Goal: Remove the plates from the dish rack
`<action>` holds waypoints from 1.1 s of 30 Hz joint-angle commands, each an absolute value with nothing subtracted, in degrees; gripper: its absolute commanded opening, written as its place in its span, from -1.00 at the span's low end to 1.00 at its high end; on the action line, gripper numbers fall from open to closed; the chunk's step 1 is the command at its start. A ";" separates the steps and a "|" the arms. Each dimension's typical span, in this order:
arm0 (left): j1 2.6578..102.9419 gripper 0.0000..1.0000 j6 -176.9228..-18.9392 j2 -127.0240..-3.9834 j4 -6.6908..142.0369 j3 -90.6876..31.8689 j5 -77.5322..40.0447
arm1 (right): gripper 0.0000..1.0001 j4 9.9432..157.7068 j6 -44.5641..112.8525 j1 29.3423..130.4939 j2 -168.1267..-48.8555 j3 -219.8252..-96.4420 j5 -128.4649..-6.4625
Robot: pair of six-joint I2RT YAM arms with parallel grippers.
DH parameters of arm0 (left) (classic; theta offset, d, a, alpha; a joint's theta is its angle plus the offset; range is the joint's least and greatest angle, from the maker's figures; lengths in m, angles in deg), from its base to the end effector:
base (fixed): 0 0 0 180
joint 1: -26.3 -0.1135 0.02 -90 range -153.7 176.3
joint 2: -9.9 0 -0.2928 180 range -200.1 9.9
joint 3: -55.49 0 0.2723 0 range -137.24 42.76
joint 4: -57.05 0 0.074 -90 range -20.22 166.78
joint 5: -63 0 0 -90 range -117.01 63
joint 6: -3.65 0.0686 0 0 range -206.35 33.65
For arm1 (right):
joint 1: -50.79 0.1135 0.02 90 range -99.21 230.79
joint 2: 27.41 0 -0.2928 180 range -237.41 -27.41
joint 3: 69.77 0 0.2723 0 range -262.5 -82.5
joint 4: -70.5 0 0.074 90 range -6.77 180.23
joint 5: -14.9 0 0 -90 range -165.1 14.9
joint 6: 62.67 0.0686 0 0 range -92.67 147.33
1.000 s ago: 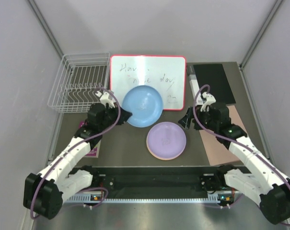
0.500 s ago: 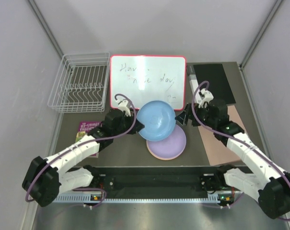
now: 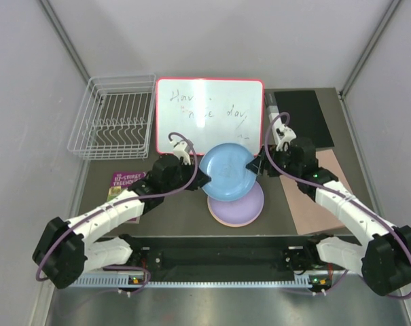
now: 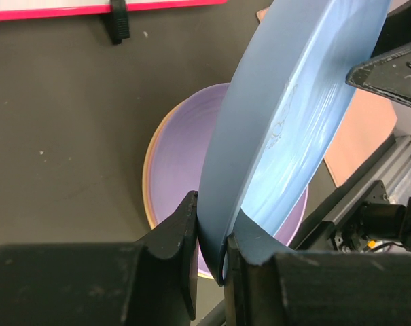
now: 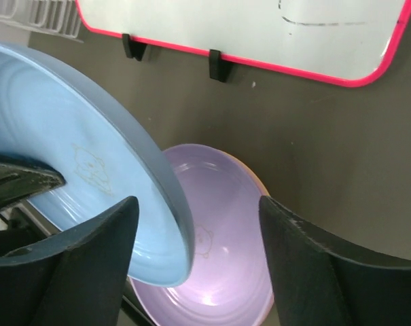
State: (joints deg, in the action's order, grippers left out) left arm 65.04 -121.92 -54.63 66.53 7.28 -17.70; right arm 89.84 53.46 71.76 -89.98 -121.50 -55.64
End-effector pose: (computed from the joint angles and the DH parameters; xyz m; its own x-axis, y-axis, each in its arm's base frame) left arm 0.2138 -0.1857 0.2397 -0.7014 -0.1733 -0.6914 0.3972 0.7105 -0.5809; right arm 0.2462 0.1188 0.2525 -0.6885 0.1808 -0.7023 -0.3376 0.7771 0.5311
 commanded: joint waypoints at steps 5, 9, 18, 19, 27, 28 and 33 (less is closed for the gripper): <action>65.41 -1.00 -121.24 -57.07 64.42 1.45 -13.30 | -0.12 81.56 53.70 71.88 -93.06 -122.05 -48.83; 65.41 -1.00 -121.33 -57.51 64.68 1.45 -13.91 | -1.00 81.56 53.96 71.97 -92.81 -120.91 -49.44; 65.41 0.59 -115.81 -53.56 75.22 0.31 -31.82 | -1.00 92.61 52.20 71.62 -83.31 -120.38 -57.44; 65.41 0.62 -114.92 -52.86 76.27 0.13 -33.75 | -1.00 93.85 52.20 71.71 -83.13 -120.47 -58.13; 65.41 0.91 -108.24 -44.69 79.89 1.62 -51.59 | -0.99 100.29 51.33 71.62 -83.75 -117.49 -58.93; 65.41 0.91 -108.24 -43.89 79.54 2.15 -52.92 | -0.98 99.15 50.89 71.62 -83.66 -116.87 -58.85; 65.41 0.92 -108.50 -39.67 77.34 5.75 -58.28 | -0.97 101.33 48.95 71.62 -86.46 -118.27 -60.52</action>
